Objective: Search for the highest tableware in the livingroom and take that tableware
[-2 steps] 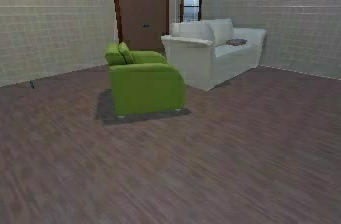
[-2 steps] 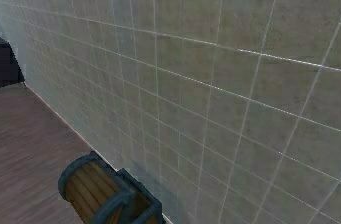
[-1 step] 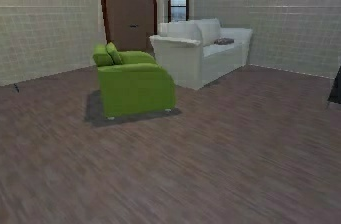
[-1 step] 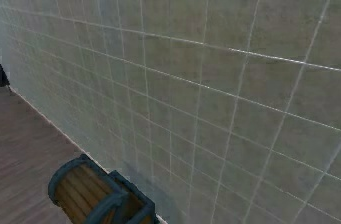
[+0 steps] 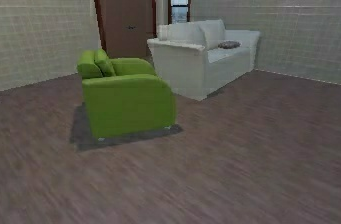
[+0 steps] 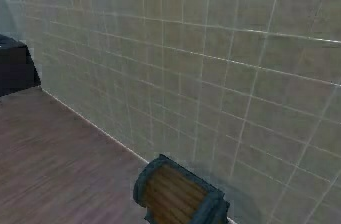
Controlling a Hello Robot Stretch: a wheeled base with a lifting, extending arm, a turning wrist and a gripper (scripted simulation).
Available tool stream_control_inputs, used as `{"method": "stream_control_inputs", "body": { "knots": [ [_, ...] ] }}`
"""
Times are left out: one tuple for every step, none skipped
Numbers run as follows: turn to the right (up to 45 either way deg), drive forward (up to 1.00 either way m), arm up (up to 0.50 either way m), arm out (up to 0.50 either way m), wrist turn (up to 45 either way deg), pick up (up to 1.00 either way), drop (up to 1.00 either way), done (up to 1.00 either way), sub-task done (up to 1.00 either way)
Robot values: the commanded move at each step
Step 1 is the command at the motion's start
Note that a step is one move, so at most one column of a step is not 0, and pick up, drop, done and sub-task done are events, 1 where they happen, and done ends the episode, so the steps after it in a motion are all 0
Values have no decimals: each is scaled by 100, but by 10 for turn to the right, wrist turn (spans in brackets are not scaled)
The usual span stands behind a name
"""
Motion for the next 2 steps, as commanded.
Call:
{"method": "stream_control_inputs", "body": {
  "knots": [
    [-330, 0, 0, 0, 0, 0, 0, 0, 0],
    [0, 90, 0, 0, 0, 0, 0, 0, 0]
  ]
}}
